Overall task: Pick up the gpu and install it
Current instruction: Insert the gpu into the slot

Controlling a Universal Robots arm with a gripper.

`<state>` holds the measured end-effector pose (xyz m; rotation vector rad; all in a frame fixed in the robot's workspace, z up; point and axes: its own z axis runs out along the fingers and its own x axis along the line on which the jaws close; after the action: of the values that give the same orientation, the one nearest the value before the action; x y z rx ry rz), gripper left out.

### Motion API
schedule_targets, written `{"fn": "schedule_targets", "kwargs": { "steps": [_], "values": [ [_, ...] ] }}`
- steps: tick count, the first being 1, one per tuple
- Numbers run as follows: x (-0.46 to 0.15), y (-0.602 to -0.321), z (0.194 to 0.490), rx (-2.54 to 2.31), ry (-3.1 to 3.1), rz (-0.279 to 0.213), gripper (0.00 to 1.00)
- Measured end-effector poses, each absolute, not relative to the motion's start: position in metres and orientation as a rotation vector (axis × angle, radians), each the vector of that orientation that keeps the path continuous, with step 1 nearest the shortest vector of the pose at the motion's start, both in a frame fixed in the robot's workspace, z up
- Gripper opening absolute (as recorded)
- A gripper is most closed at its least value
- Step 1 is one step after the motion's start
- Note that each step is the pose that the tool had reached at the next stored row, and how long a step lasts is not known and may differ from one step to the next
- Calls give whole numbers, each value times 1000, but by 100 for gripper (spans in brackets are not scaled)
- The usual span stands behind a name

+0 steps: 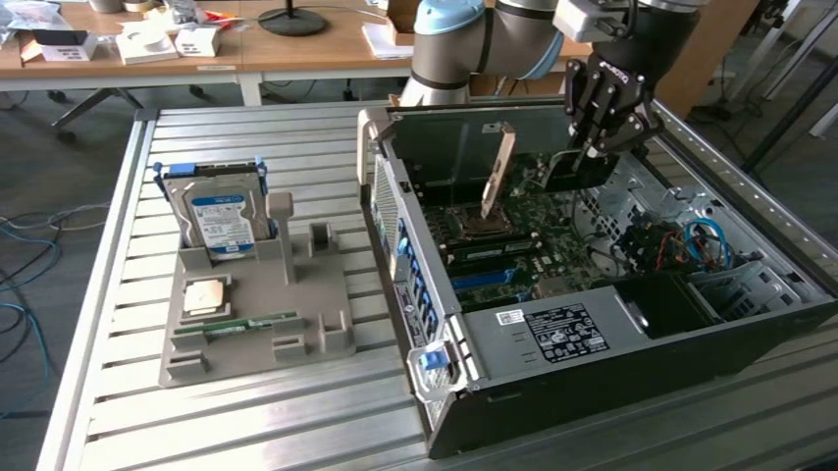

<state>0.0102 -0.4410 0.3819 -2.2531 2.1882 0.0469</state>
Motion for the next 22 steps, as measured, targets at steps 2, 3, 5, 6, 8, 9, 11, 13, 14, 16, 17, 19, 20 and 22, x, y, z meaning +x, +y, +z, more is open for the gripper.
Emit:
{"fn": "schedule_targets", "kwargs": {
  "steps": [2, 3, 5, 6, 8, 9, 11, 13, 14, 16, 17, 19, 20, 22],
  "values": [
    [10, -441, 381, -2253, 2188, 47, 26],
    [10, -441, 380, -2253, 2188, 47, 26],
    [10, -441, 378, -2253, 2188, 47, 26],
    [10, -441, 377, -2253, 2188, 47, 26],
    [10, -441, 374, -2253, 2188, 47, 26],
    [10, -441, 373, -2253, 2188, 47, 26],
    [10, -441, 369, -2253, 2188, 47, 26],
    [10, -441, 366, -2253, 2188, 48, 26],
    [10, -441, 365, -2253, 2188, 48, 26],
    [10, -441, 365, -2253, 2188, 47, 26],
    [10, -441, 365, -2253, 2188, 48, 26],
    [10, -441, 365, -2253, 2188, 48, 26],
    [10, -441, 365, -2253, 2188, 47, 26],
    [7, -441, 365, -2253, 2188, 48, 26]
  ]
}}
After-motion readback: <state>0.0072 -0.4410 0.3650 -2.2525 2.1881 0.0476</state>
